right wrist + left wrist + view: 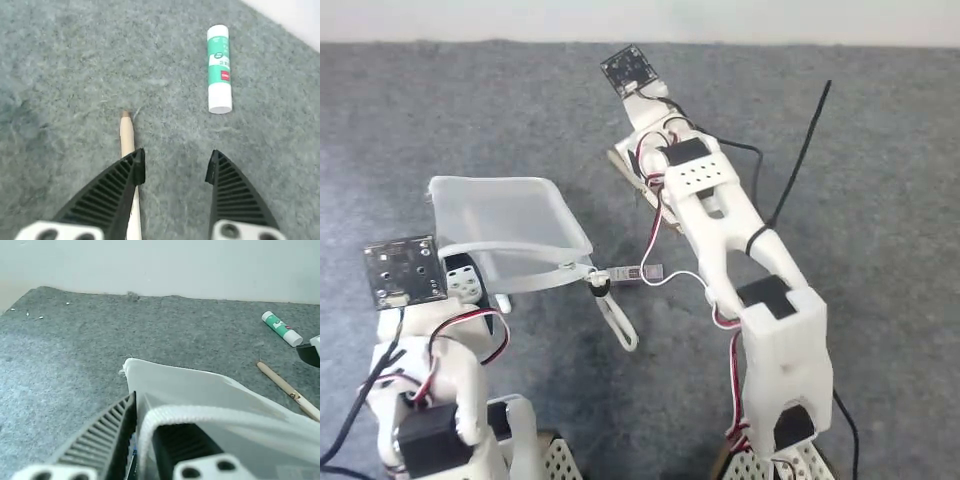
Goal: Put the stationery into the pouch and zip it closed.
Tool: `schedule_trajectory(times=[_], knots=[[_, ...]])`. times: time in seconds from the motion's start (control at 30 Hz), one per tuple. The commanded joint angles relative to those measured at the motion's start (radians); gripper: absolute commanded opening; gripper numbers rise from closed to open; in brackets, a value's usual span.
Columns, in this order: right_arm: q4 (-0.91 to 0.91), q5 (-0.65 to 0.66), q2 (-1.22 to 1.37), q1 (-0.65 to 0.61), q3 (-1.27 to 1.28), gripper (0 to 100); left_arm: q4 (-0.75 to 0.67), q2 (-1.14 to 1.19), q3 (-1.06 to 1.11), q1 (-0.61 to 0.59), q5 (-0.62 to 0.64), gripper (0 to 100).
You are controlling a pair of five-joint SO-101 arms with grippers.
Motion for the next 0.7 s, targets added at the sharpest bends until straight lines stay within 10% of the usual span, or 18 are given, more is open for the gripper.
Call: schedule_trajectory(times=[0.0, 0.67], knots=[[-0.022, -0.012, 0.031, 0.001, -0.123, 19.5, -0.037, 0.005, -0.018, -0.008, 0.014, 1], [-0.021, -0.100, 0.239, 0.027, -0.324, 19.1, -0.031, 0.005, -0.018, -0.008, 0.014, 1]])
